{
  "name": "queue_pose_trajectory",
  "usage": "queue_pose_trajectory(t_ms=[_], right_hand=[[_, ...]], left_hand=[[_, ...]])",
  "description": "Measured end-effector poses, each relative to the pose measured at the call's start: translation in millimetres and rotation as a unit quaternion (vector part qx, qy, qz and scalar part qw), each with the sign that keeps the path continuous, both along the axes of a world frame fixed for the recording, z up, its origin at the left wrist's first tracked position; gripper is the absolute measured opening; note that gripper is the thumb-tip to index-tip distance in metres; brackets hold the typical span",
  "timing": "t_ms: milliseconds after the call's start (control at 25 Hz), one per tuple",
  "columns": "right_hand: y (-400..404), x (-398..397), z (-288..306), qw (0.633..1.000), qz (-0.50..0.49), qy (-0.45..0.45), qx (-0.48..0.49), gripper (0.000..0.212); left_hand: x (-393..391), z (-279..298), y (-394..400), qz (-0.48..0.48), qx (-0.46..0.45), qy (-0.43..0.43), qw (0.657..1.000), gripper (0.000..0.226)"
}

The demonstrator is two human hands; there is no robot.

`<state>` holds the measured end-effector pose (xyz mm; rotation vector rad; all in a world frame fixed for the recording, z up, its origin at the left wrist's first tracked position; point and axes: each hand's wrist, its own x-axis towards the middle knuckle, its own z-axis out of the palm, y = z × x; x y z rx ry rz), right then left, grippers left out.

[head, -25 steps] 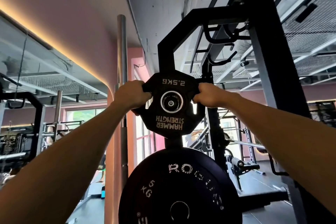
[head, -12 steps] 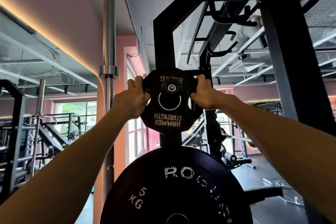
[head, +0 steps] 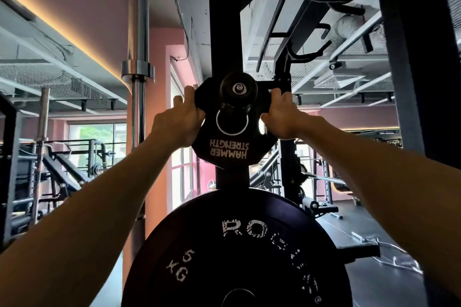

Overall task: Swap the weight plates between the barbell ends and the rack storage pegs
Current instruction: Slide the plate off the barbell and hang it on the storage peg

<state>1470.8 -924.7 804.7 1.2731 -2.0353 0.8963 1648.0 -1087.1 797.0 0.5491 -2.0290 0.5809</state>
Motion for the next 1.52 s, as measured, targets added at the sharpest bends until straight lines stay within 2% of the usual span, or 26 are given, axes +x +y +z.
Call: queue_pose_trajectory(t_ms=[80, 160, 280, 440, 640, 760, 1040, 1200, 1280, 1400, 1520], right_hand=[[2.0, 5.8, -4.2, 0.999, 0.006, -0.029, 0.015, 0.054], [6.3, 15.3, -16.5, 0.998, 0.018, -0.055, 0.023, 0.062], [21.4, 24.2, -39.7, 0.996, 0.035, -0.075, 0.027, 0.075], [57.8, 22.7, -67.1, 0.991, 0.03, -0.054, 0.118, 0.088], [109.4, 25.2, -107.1, 0.986, 0.023, -0.042, 0.161, 0.092], [142.3, 30.5, -124.4, 0.982, 0.025, -0.038, 0.181, 0.092], [212.1, 42.8, -150.0, 0.975, 0.037, -0.062, 0.211, 0.095], [260.1, 44.7, -149.9, 0.975, 0.029, -0.095, 0.199, 0.1], [290.3, 50.1, -150.4, 0.976, 0.021, -0.1, 0.193, 0.099], [340.4, 58.3, -152.7, 0.975, -0.006, -0.098, 0.198, 0.099], [394.6, 62.6, -156.1, 0.97, -0.07, -0.086, 0.216, 0.1]], left_hand=[[0.9, -5.0, 11.2, 0.025, 0.036, 0.0, 0.999, 0.038], [1.9, -10.5, 22.7, 0.043, 0.092, 0.023, 0.995, 0.055], [8.8, -26.9, 35.0, 0.062, 0.116, 0.015, 0.991, 0.073], [29.1, -59.8, 59.7, 0.024, 0.184, -0.032, 0.982, 0.063], [45.0, -108.0, 108.8, 0.033, 0.267, -0.111, 0.957, 0.08], [56.1, -125.7, 144.4, 0.013, 0.316, -0.113, 0.942, 0.083], [85.6, -150.3, 221.2, -0.006, 0.345, -0.088, 0.934, 0.101], [93.7, -149.3, 268.8, -0.04, 0.341, -0.096, 0.934, 0.085], [98.1, -148.4, 291.1, -0.059, 0.338, -0.101, 0.934, 0.088], [99.6, -152.0, 327.0, -0.086, 0.341, -0.103, 0.93, 0.099], [91.7, -157.0, 370.6, -0.121, 0.334, -0.111, 0.928, 0.097]])
